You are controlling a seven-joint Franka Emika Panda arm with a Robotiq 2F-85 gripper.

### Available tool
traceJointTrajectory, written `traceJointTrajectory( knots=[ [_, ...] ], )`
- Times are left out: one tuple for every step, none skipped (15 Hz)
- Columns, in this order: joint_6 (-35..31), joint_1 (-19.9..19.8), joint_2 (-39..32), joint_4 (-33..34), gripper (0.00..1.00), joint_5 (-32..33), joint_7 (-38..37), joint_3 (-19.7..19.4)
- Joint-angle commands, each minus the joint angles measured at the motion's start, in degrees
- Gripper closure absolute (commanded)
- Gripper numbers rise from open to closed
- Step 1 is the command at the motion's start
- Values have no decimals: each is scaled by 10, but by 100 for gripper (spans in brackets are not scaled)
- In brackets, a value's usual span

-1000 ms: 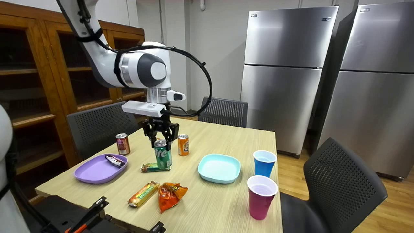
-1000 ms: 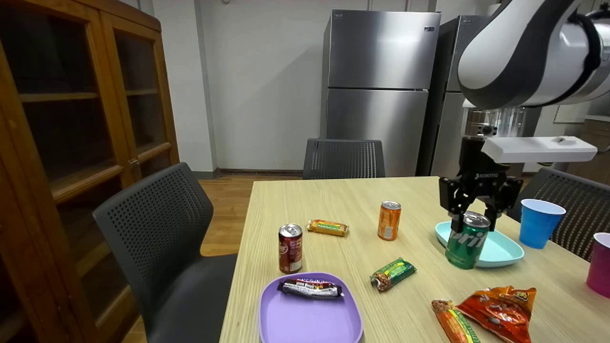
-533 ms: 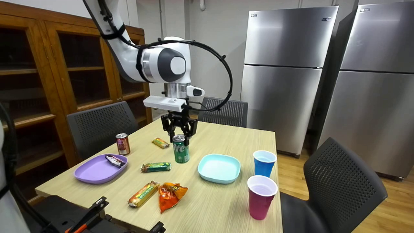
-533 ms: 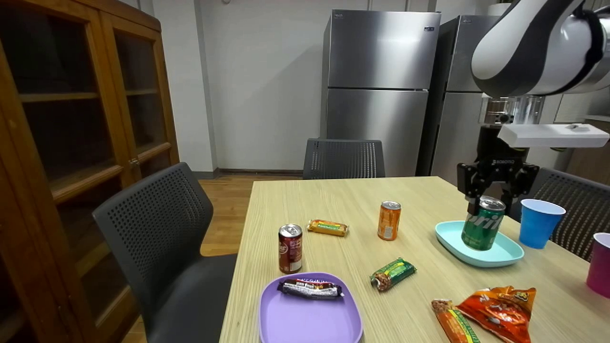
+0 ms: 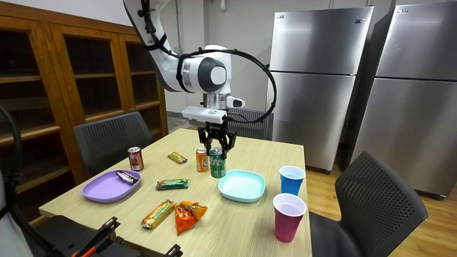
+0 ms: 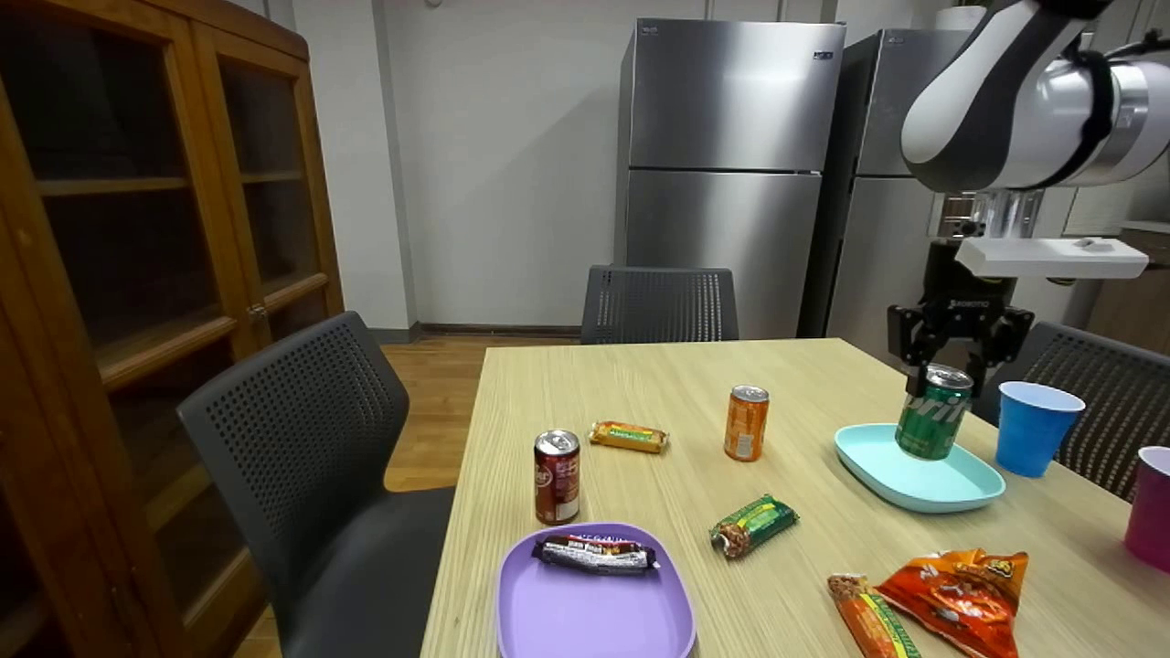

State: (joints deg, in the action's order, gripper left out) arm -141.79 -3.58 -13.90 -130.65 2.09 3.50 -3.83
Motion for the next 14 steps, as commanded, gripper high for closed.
traceJointTrajectory(
  knots=[
    [37,-24,-50,75,62,-30,33,3],
    [41,-29,-63,90,62,-36,37,4],
    [44,-36,-75,106,62,-44,44,5],
    [49,-42,-87,122,62,-52,48,7],
    [55,-47,-99,138,62,-57,50,6],
    [61,-51,-107,152,62,-60,50,5],
    [69,-55,-120,168,62,-62,48,4],
    [76,-57,-130,182,62,-62,43,2],
    [82,-61,-139,194,62,-61,40,1],
    [88,-65,-150,207,62,-62,38,0],
    [93,-67,-160,219,62,-60,34,-2],
    [97,-72,-170,230,62,-63,36,-3],
    [100,-75,-179,241,62,-62,35,-4],
    [102,-78,-189,250,62,-63,34,-5]
  ],
)
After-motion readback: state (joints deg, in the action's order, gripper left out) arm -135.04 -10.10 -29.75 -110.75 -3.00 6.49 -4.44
